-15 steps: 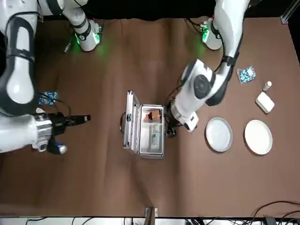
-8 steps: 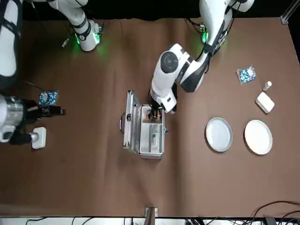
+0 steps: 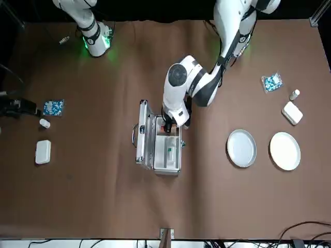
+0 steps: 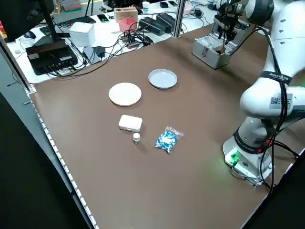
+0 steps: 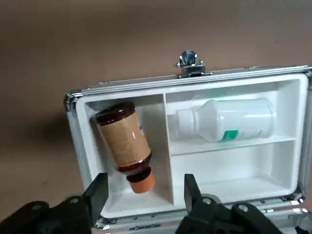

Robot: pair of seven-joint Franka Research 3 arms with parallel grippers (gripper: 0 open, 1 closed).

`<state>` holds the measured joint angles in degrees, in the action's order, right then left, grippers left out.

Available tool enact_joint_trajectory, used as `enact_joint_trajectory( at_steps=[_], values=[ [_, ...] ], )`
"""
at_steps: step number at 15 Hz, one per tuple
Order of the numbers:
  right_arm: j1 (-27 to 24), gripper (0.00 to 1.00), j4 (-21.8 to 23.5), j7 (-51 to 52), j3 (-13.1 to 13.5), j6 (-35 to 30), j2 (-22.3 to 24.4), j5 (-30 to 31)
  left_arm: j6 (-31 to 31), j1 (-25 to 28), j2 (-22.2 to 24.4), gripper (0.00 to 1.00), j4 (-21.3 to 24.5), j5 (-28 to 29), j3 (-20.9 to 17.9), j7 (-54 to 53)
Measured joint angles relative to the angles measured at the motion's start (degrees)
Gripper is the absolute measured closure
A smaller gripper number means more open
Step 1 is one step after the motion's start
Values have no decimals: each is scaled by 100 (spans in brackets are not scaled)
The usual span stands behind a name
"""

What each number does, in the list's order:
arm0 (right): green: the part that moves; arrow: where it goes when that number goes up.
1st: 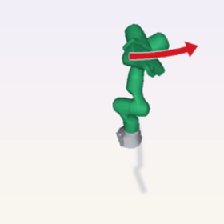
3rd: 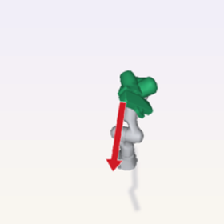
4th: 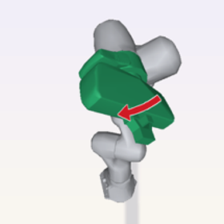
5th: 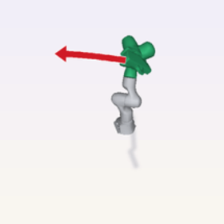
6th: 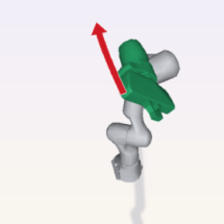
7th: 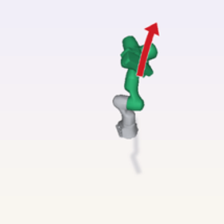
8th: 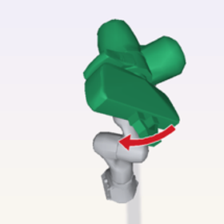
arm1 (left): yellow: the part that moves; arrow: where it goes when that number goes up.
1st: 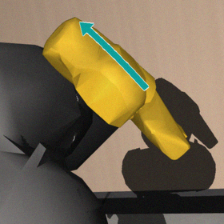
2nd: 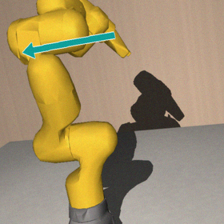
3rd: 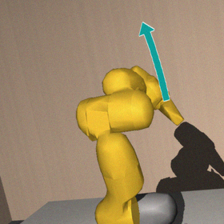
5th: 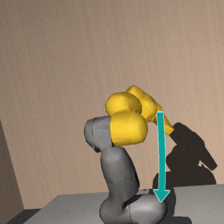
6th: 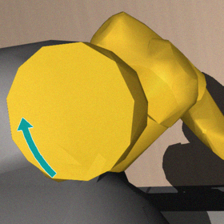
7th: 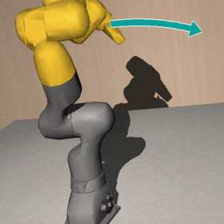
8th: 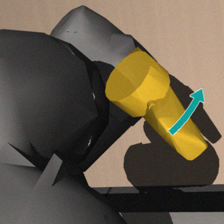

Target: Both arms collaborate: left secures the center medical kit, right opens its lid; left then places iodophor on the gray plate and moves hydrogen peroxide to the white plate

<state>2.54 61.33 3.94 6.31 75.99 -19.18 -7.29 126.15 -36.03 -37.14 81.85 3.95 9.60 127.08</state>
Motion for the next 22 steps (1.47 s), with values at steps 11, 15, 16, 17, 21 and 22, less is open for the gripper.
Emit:
enact_joint_trajectory(
  at_steps=[11, 15, 16, 17, 21, 22],
  values=[
    [280, 2, 1640, 34, -9, 1212, 1144, 203, 280, -180, -368, 29, -236, 39, -34, 760],
    [308, 2, 1718, 34, -19, 1212, 1284, 584, 280, -248, -402, 29, -236, 39, -34, 760],
    [313, 2, 1737, 34, -20, 1212, 1304, 611, 280, -247, -402, 29, -237, 39, -35, 760],
    [311, 2, 1758, 38, -18, 1212, 1330, 624, 279, -248, -411, 30, -236, 40, -35, 760],
    [309, 2, 1956, 45, -12, 1239, 1490, 624, 279, -288, -489, 30, -236, 42, -34, 760],
    [308, 2, 2028, 45, -11, 1312, 1540, 624, 279, -296, -509, 30, -236, 43, -34, 760]
  ],
)
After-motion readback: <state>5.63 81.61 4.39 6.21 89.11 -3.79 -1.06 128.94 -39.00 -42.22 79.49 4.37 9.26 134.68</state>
